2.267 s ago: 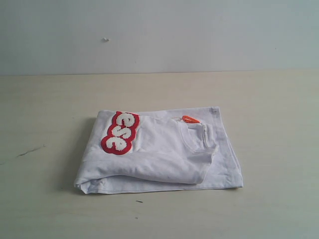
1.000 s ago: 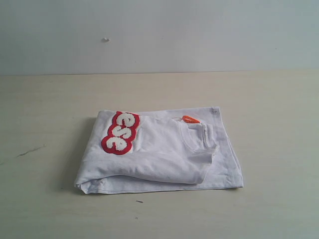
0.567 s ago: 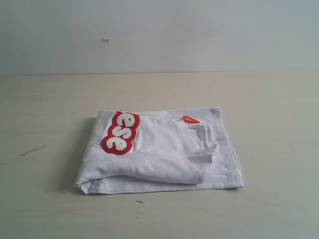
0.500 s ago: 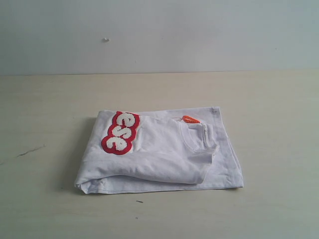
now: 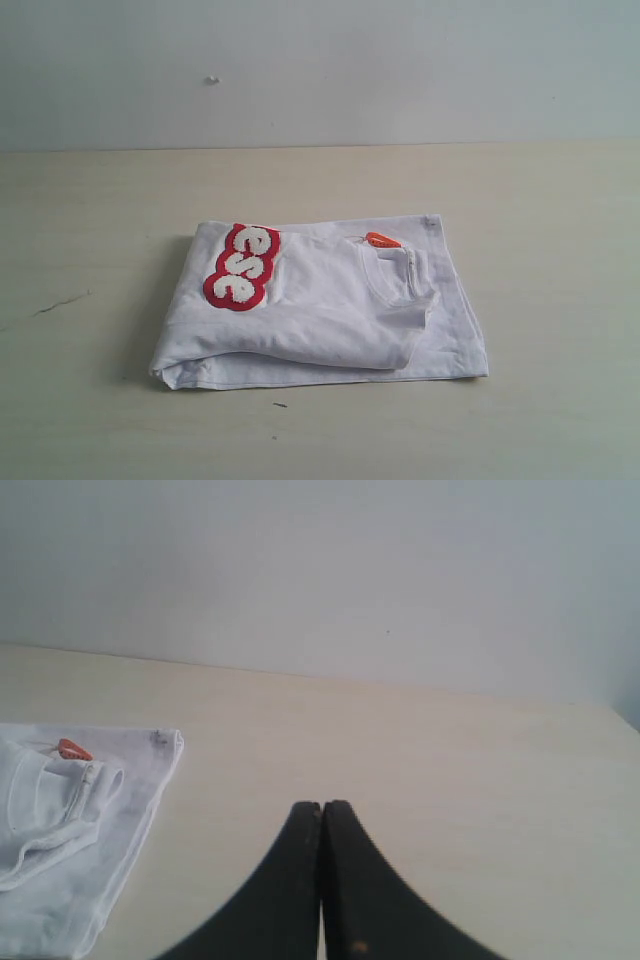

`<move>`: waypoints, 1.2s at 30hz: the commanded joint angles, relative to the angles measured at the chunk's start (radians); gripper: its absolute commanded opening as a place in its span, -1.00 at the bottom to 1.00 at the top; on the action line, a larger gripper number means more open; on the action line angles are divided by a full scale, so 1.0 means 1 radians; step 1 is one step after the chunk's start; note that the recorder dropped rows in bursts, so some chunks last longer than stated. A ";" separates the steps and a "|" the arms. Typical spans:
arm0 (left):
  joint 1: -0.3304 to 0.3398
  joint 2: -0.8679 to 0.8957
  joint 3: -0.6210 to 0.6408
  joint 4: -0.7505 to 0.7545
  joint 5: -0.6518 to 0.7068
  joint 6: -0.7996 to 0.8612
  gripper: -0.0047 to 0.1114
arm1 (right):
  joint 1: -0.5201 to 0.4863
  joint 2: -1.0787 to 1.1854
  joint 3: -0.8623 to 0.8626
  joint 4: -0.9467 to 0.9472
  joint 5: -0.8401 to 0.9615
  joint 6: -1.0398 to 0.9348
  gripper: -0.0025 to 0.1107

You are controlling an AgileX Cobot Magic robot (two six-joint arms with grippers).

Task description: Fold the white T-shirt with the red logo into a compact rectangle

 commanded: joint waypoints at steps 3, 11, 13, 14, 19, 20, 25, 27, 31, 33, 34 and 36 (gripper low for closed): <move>-0.006 -0.004 0.000 -0.013 -0.011 0.000 -0.92 | -0.004 -0.004 0.004 -0.008 0.062 0.000 -0.96; -0.006 -0.004 0.000 -0.013 -0.011 0.000 -0.92 | -0.004 -0.004 0.004 -0.008 0.063 0.066 -0.96; -0.006 -0.004 0.000 -0.013 -0.011 0.000 -0.92 | -0.004 -0.004 0.004 -0.008 0.063 0.066 -0.96; -0.006 -0.004 0.000 -0.013 -0.011 0.000 -0.92 | -0.004 -0.004 0.004 -0.008 0.063 0.066 -0.96; -0.006 -0.004 0.000 -0.013 -0.011 0.000 -0.92 | -0.004 -0.004 0.004 -0.008 0.063 0.066 -0.96; -0.006 -0.004 0.000 -0.013 -0.011 0.000 -0.92 | -0.004 -0.004 0.004 -0.008 0.063 0.066 -0.96; -0.006 -0.004 0.000 -0.013 -0.011 0.000 -0.92 | -0.004 -0.004 0.004 -0.008 0.061 0.066 -0.96; -0.006 -0.004 0.000 -0.013 -0.011 0.000 -0.92 | -0.004 -0.004 0.004 -0.008 0.061 0.066 -0.96; -0.006 -0.004 0.000 -0.013 -0.011 0.000 -0.92 | -0.004 -0.004 0.004 -0.008 0.061 0.066 -0.96; -0.006 -0.004 0.000 -0.013 -0.011 0.000 -0.92 | -0.004 -0.004 0.004 -0.008 0.061 0.066 -0.96; -0.006 -0.004 0.000 -0.013 -0.011 0.000 -0.92 | -0.004 -0.004 0.004 -0.008 0.061 0.066 -0.96; -0.006 -0.004 0.000 -0.013 -0.011 0.000 -0.92 | -0.004 -0.004 0.004 -0.008 0.061 0.066 -0.96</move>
